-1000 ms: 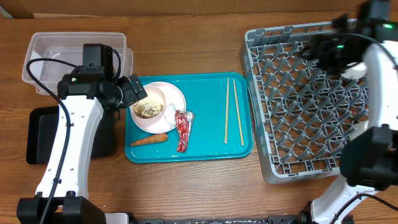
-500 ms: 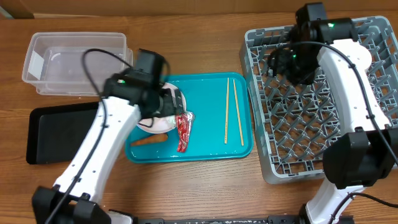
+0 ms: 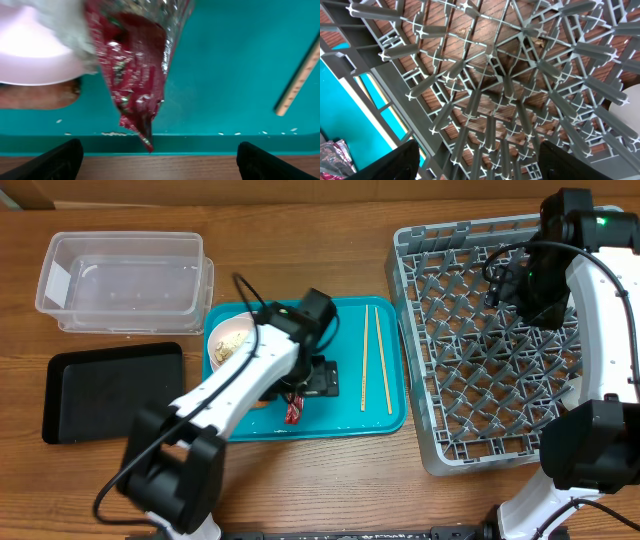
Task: Sort waste into correct bins and load items into the dishwasher
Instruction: 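Grasp the red snack wrapper with the left gripper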
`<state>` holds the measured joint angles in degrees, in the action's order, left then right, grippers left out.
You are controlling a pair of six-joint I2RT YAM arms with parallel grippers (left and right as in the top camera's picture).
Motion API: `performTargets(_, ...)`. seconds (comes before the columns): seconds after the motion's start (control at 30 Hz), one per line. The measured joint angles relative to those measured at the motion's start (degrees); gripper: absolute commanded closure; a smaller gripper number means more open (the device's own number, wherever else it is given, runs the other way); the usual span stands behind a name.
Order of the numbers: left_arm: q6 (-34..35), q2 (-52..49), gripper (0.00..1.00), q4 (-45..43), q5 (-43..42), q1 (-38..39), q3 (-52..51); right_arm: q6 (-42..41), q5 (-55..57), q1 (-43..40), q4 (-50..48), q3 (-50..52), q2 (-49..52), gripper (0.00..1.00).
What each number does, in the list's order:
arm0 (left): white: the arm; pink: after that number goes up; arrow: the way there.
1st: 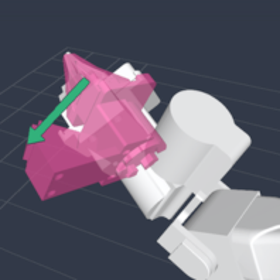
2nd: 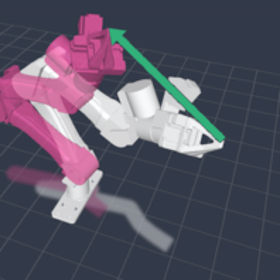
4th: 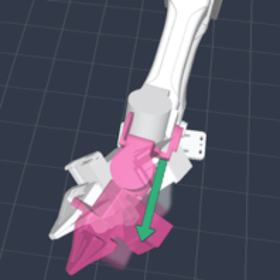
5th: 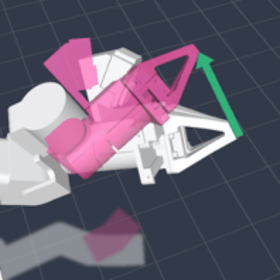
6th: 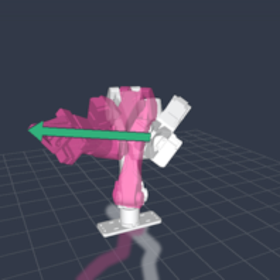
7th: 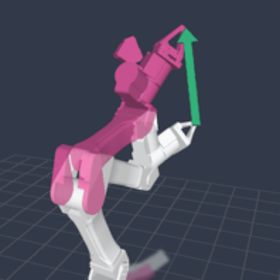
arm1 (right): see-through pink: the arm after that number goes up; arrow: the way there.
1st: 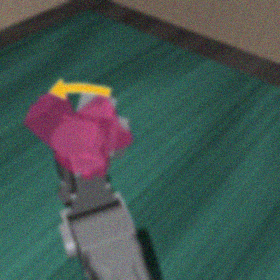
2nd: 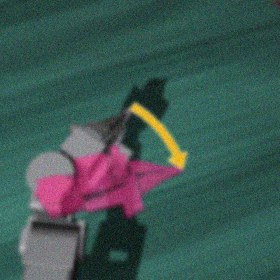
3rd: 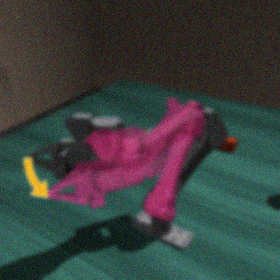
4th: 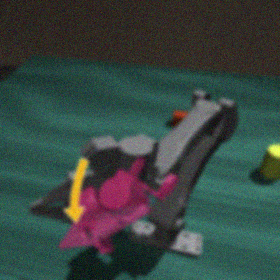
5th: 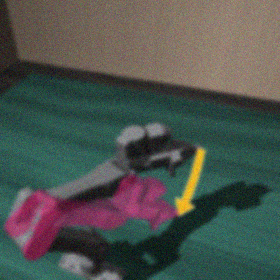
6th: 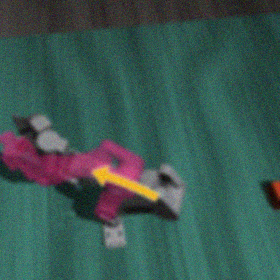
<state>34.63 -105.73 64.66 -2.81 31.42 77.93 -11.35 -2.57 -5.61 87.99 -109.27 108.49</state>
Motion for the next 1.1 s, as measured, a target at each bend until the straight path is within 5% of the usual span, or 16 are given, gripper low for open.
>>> performTargets(0.27,2.2,-7.4,0.07,-0.7,0.1,1.5,0.0,0.0,0.0,0.0,0.3,0.0,0.0,0.21)
performTargets(0.5,3.0,-8.3,0.64,-1.1,2.9,1.5,0.0,0.0,0.0,0.0,0.0,0.0,0.0,0.21)
performTargets(0.53,2.8,-8.3,0.96,-1.0,3.3,1.5,0.0,0.0,0.0,0.0,0.1,0.0,0.0,0.21)
performTargets(0.83,2.7,-8.3,0.96,3.9,5.1,1.3,1.3,-0.2,0.0,0.0,0.3,0.0,0.0,0.21)
performTargets(1.1,2.7,-3.0,0.96,9.1,12.8,-1.4,13.0,-0.2,0.0,0.0,0.5,0.0,0.0,0.21)
